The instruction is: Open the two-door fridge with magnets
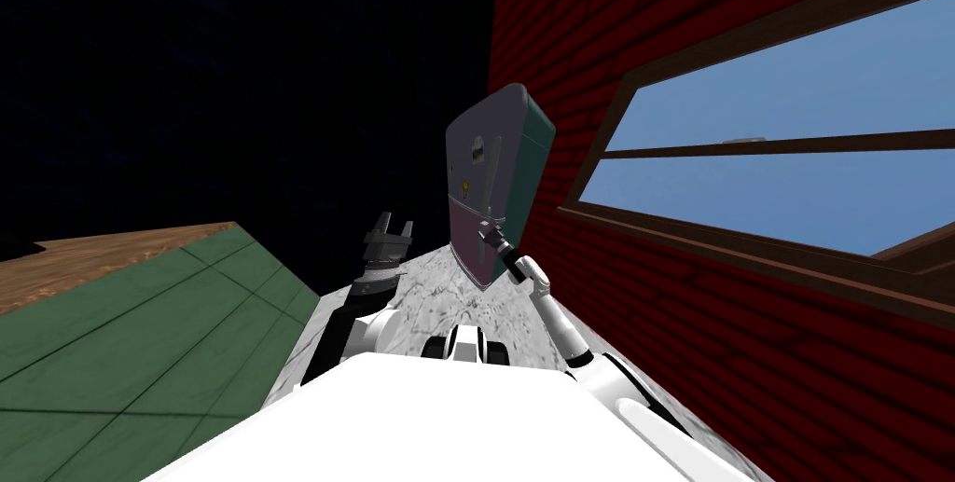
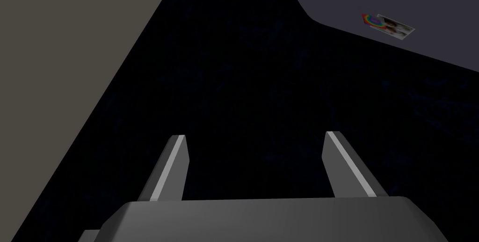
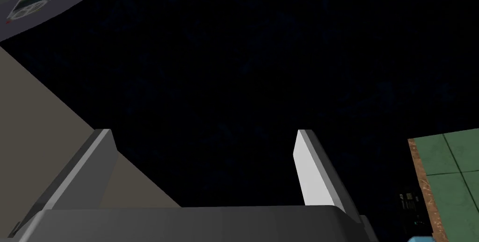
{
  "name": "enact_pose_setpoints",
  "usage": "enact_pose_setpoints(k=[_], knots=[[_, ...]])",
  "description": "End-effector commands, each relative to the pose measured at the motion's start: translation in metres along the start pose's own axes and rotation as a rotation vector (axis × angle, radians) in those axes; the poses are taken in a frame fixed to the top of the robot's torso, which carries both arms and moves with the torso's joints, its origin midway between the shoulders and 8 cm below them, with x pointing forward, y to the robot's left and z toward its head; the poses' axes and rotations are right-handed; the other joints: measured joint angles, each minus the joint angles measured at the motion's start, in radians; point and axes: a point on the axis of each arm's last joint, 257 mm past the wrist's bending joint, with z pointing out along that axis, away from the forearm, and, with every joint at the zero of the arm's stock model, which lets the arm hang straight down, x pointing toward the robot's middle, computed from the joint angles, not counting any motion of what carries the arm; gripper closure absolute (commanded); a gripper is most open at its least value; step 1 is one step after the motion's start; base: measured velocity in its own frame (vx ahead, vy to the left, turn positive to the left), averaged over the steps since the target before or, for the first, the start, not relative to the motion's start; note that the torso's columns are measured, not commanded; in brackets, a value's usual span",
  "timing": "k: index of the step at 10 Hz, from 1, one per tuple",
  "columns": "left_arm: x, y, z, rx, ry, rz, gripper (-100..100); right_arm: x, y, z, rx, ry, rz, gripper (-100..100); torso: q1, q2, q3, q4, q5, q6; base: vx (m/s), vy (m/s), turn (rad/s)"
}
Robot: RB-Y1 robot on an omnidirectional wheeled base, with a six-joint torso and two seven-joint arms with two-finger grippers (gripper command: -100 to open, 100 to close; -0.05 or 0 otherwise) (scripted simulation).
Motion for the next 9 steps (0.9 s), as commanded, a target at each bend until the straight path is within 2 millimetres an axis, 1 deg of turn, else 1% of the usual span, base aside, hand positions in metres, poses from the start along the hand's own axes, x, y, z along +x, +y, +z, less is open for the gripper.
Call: enact_pose_setpoints(k=[1, 2, 3, 4, 5, 6, 7, 8, 9], knots=[[0.0, 0.0, 0.0, 0.0, 0.0, 0.0, 0, 0.013, 0.005, 0.01, -0.035, 0.025, -0.14, -100, 0.0, 0.0, 0.0, 0.0, 0.0, 0.0, 0.039, 0.003, 0.007], [0.0, 0.0, 0.0, 0.0, 0.0, 0.0, 0, 0.013, 0.005, 0.01, -0.036, 0.025, -0.161, -100, 0.0, 0.0, 0.0, 0.0, 0.0, 0.0, 0.033, 0.003, 0.005], [0.0, 0.0, 0.0, 0.0, 0.0, 0.0, 0, 0.022, 0.007, 0.015, -0.058, 0.041, -0.233, -100, 0.0, 0.0, 0.0, 0.0, 0.0, 0.0, 0.034, -0.002, 0.007], [0.0, 0.0, 0.0, 0.0, 0.0, 0.0, 0, 0.022, 0.007, 0.015, -0.059, 0.04, -0.252, -100, 0.0, 0.0, 0.0, 0.0, 0.0, 0.0, 0.029, 0.0, 0.01], [0.0, 0.0, 0.0, 0.0, 0.0, 0.0, 0, 0.03, 0.009, 0.02, -0.081, 0.056, -0.325, -100, 0.0, 0.0, 0.0, 0.0, 0.0, 0.0, 0.035, 0.0, 0.011], [0.0, 0.0, 0.0, 0.0, 0.0, 0.0, 0, 0.03, 0.009, 0.02, -0.081, 0.055, -0.34, -100, 0.0, 0.0, 0.0, 0.0, 0.0, 0.0, 0.028, 0.001, 0.008], [0.0, 0.0, 0.0, 0.0, 0.0, 0.0, 0, 0.039, 0.01, 0.024, -0.103, 0.069, -0.417, -100, 0.0, 0.0, 0.0, 0.0, 0.0, 0.0, 0.033, -0.002, 0.017], [0.0, 0.0, 0.0, 0.0, 0.0, 0.0, 0, 0.039, 0.01, 0.024, -0.104, 0.069, -0.426, -100, 0.0, 0.0, 0.0, 0.0, 0.0, 0.0, 0.029, -0.003, 0.009], [0.0, 0.0, 0.0, 0.0, 0.0, 0.0, 0, 0.048, 0.01, 0.027, -0.125, 0.082, -0.502, -100, 0.0, 0.0, 0.0, 0.0, 0.0, 0.0, 0.033, -0.006, 0.014]])
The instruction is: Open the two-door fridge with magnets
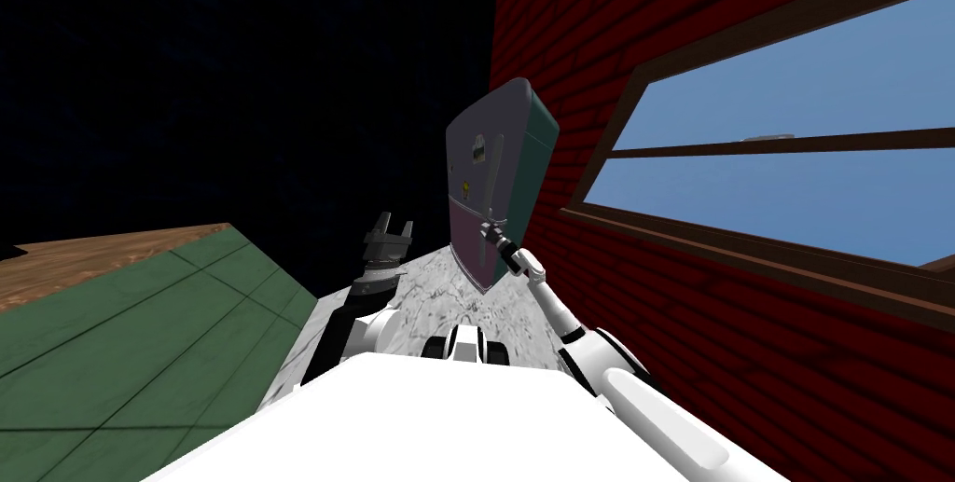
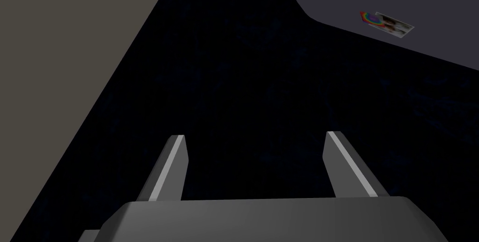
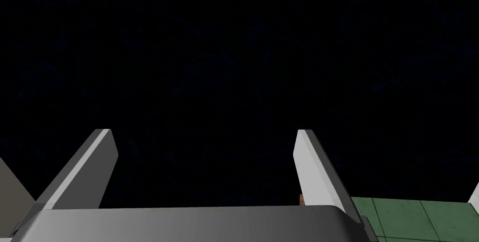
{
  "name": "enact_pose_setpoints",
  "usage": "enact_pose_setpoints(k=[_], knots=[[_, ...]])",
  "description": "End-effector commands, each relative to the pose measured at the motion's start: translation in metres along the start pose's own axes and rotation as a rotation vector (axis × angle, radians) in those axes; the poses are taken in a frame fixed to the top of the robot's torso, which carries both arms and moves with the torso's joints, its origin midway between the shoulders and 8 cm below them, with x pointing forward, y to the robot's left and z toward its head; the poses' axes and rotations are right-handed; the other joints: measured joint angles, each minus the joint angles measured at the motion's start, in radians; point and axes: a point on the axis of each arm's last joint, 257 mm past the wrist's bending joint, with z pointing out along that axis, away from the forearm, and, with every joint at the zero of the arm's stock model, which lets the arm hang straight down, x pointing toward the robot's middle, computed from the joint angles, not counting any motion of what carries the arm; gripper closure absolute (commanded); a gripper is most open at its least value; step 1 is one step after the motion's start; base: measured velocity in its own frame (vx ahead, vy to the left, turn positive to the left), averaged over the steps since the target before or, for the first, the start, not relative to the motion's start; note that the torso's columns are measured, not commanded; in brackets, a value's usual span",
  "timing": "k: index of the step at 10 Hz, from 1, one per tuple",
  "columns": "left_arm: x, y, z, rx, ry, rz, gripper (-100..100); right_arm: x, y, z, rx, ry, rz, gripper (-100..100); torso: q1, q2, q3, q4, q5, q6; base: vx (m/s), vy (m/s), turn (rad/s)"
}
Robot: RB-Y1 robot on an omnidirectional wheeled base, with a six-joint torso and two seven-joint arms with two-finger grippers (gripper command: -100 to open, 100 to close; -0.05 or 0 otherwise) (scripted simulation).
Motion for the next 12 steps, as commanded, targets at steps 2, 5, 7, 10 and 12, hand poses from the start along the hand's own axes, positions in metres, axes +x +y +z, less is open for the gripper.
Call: enact_pose_setpoints(k=[2, 5, 7, 10, 12], knots=[[0.0, 0.0, 0.0, 0.0, 0.0, 0.0, 0, 0.017, 0.007, 0.008, -0.045, 0.027, -0.179, -100, 0.0, 0.0, 0.0, 0.0, 0.0, 0.0, 0.027, -0.007, 0.012], [0.0, 0.0, 0.0, 0.0, 0.0, 0.0, 0, 0.032, 0.009, 0.014, -0.081, 0.046, -0.326, -100, 0.0, 0.0, 0.0, 0.0, 0.0, 0.0, 0.033, -0.007, 0.018], [0.0, 0.0, 0.0, 0.0, 0.0, 0.0, 0, 0.039, 0.01, 0.016, -0.097, 0.054, -0.398, -100, 0.0, 0.0, 0.0, 0.0, 0.0, 0.0, 0.033, -0.005, 0.013], [0.0, 0.0, 0.0, 0.0, 0.0, 0.0, 0, 0.055, 0.007, 0.022, -0.132, 0.068, -0.567, -100, 0.0, 0.0, 0.0, 0.0, 0.0, 0.0, 0.03, -0.004, 0.013], [0.0, 0.0, 0.0, 0.0, 0.0, 0.0, 0, 0.062, 0.004, 0.024, -0.146, 0.073, -0.646, -100, 0.001, 0.0, 0.0, 0.0, 0.0, 0.0, 0.029, 0.003, 0.005]])
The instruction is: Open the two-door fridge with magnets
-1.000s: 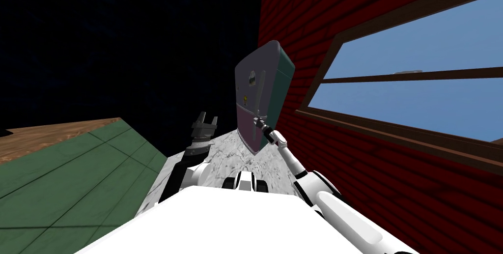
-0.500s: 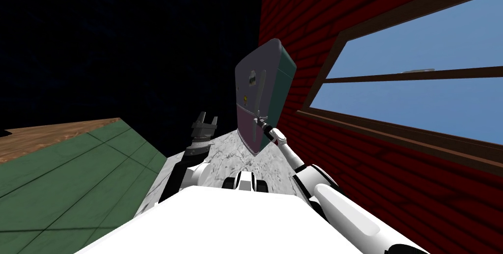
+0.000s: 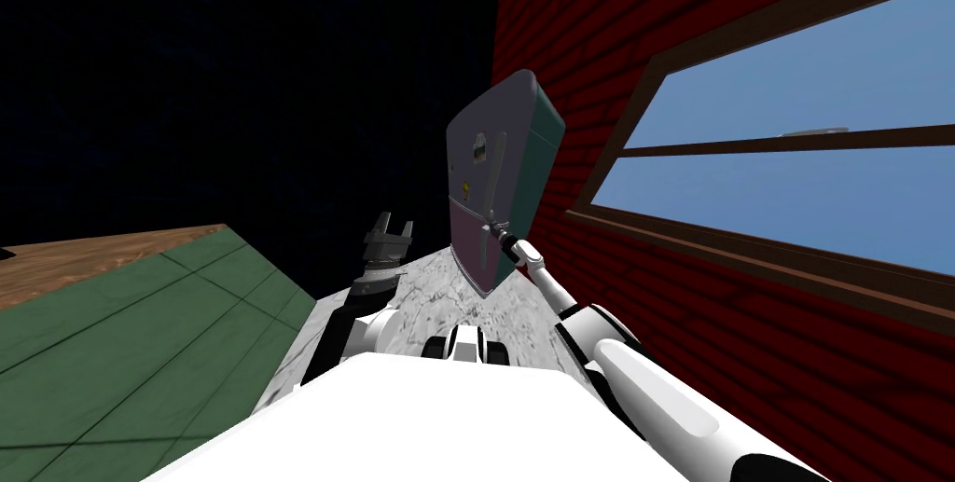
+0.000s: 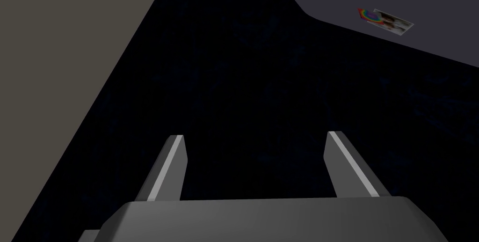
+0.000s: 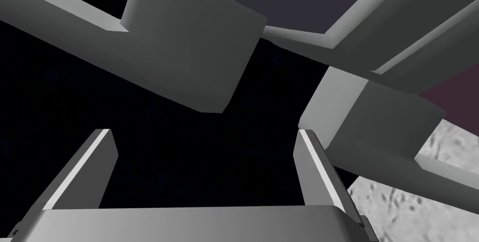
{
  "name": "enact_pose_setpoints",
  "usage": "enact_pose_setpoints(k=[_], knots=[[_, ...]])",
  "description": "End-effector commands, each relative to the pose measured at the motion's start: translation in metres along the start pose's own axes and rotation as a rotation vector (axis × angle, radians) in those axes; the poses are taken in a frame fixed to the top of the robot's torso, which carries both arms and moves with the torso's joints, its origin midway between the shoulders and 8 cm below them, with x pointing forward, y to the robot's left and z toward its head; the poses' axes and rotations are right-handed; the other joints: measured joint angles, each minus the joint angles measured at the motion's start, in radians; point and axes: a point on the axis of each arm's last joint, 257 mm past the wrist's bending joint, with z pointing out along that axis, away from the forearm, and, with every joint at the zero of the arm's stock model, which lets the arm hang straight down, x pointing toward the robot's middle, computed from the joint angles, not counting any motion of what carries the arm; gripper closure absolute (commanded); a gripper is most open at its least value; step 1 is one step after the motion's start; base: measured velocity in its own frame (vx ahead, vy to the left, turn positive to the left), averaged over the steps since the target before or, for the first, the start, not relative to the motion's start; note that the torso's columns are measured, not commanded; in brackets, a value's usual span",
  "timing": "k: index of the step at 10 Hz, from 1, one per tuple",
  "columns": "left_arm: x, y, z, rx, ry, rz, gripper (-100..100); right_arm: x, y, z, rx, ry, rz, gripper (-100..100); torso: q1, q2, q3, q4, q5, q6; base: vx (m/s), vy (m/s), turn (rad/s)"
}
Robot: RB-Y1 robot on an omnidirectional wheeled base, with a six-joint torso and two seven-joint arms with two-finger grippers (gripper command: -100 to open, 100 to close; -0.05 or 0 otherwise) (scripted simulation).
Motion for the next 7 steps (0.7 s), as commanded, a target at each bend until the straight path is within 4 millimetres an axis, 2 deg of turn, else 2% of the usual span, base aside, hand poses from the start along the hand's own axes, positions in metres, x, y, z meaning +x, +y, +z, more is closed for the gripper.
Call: enact_pose_setpoints(k=[1, 3, 4, 5, 7], knots=[[0.0, 0.0, 0.0, 0.0, 0.0, 0.0, 0, 0.011, 0.0, 0.004, -0.018, 0.009, -0.114, -100, 0.0, 0.0, 0.0, 0.0, 0.0, 0.0, 0.023, 0.006, 0.005], [0.0, 0.0, 0.0, 0.0, 0.0, 0.0, 0, 0.009, -0.001, 0.003, -0.014, 0.007, -0.091, -100, 0.0, 0.001, 0.001, 0.0, 0.0, 0.0, 0.005, 0.002, 0.0], [0.0, 0.0, 0.0, 0.0, 0.0, 0.0, 0, 0.009, -0.001, 0.003, -0.014, 0.007, -0.091, 100, -0.001, 0.001, 0.001, 0.0, 0.0, 0.0, 0.0, 0.0, 0.0], [0.0, 0.0, 0.0, 0.0, 0.0, 0.0, 0, 0.032, 0.004, -0.011, -0.021, 0.083, -0.064, 100, -0.001, 0.001, 0.001, 0.0, 0.0, 0.0, -0.009, 0.022, 0.316], [0.0, 0.0, 0.0, 0.0, 0.0, 0.0, 0, 0.034, 0.016, -0.024, -0.04, 0.129, -0.049, 100, 0.007, -0.008, -0.005, 0.0, 0.002, -0.008, -0.012, 0.013, 0.371]])
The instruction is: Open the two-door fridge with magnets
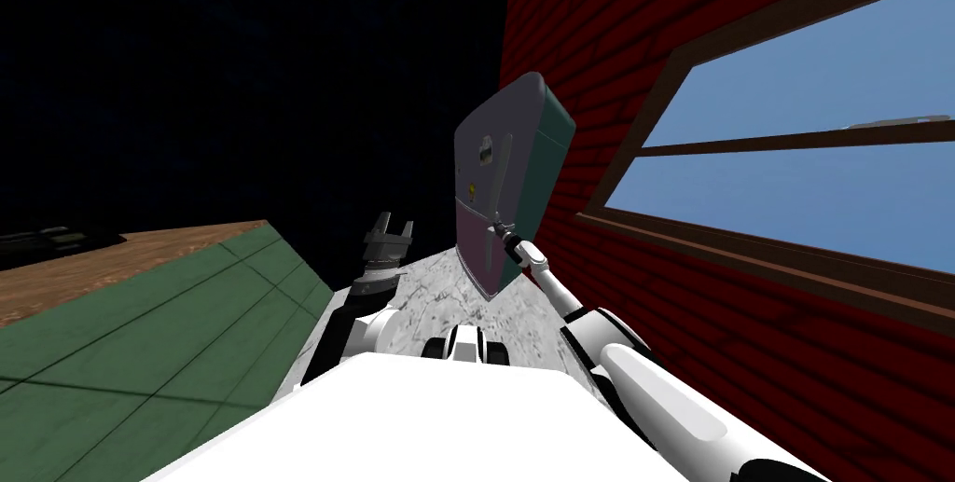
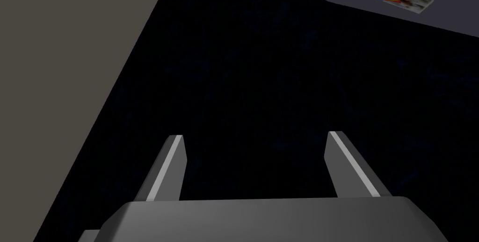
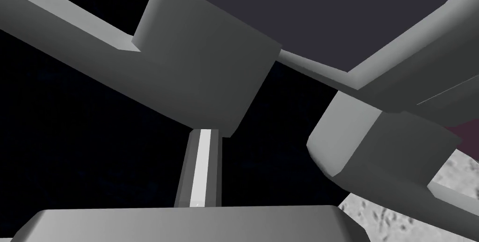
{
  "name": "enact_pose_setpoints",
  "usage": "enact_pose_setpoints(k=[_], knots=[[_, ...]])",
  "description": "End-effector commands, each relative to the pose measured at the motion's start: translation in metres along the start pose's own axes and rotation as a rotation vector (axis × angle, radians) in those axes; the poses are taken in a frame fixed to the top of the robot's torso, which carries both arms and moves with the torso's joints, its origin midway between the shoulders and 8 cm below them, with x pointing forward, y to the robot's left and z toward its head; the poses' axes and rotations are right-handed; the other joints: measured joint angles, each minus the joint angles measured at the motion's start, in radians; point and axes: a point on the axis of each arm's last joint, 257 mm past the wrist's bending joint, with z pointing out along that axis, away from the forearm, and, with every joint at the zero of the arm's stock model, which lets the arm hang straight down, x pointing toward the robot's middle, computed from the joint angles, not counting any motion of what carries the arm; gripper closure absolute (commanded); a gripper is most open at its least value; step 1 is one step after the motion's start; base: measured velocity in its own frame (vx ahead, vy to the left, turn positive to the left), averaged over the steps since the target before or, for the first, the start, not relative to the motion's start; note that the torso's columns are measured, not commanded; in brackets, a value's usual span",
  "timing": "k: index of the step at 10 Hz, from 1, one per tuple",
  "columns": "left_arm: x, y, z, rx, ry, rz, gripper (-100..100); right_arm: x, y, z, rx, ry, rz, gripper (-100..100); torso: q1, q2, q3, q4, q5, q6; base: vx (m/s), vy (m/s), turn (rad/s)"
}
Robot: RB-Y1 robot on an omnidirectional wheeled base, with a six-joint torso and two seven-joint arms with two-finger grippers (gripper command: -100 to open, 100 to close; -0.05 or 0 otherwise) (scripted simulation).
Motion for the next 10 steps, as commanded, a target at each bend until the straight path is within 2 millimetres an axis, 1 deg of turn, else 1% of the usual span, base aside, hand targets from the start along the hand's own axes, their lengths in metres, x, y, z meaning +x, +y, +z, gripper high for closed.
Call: enact_pose_setpoints(k=[1, 2, 3, 5, 6, 7, 8, 9, 10], knots=[[0.0, 0.0, 0.0, 0.0, 0.0, 0.0, 0, 0.004, 0.018, -0.019, -0.028, 0.062, 0.025, 100, 0.002, -0.005, -0.003, -0.003, 0.0, -0.003, -0.008, 0.003, 0.336], [0.0, 0.0, 0.0, 0.0, 0.0, 0.0, 0, 0.006, 0.028, -0.028, -0.047, 0.093, 0.034, 100, 0.001, -0.009, -0.006, -0.005, 0.0, -0.002, -0.008, 0.006, 0.359], [0.0, 0.0, 0.0, 0.0, 0.0, 0.0, 0, 0.011, 0.043, -0.036, -0.08, 0.124, 0.042, 100, 0.0, -0.014, -0.009, -0.008, -0.001, -0.002, -0.003, 0.008, 0.259], [0.0, 0.0, 0.0, 0.0, 0.0, 0.0, 0, 0.015, 0.045, -0.036, -0.086, 0.14, 0.042, 100, -0.008, -0.018, -0.012, -0.013, -0.004, 0.004, 0.005, 0.007, 0.006], [0.0, 0.0, 0.0, 0.0, 0.0, 0.0, 0, 0.041, 0.04, -0.052, -0.077, 0.226, 0.061, 100, -0.008, -0.018, -0.012, -0.014, -0.005, 0.003, 0.004, 0.028, 0.281], [0.0, 0.0, 0.0, 0.0, 0.0, 0.0, 0, 0.045, 0.04, -0.06, -0.08, 0.258, 0.068, 100, -0.004, -0.019, -0.012, -0.011, -0.003, -0.003, -0.007, 0.017, 0.41], [0.0, 0.0, 0.0, 0.0, 0.0, 0.0, 0, 0.046, 0.049, -0.073, -0.099, 0.287, 0.078, 100, 0.0, -0.021, -0.013, -0.01, -0.001, -0.007, -0.002, 0.005, 0.391], [0.0, 0.0, 0.0, 0.0, 0.0, 0.0, 0, 0.05, 0.071, -0.087, -0.148, 0.328, 0.087, 100, 0.001, -0.024, -0.015, -0.01, -0.001, -0.006, 0.001, -0.004, 0.407], [0.0, 0.0, 0.0, 0.0, 0.0, 0.0, 0, 0.048, 0.093, -0.102, -0.192, 0.347, 0.096, 100, -0.004, -0.028, -0.018, -0.016, -0.004, -0.004, 0.006, 0.007, 0.345]])
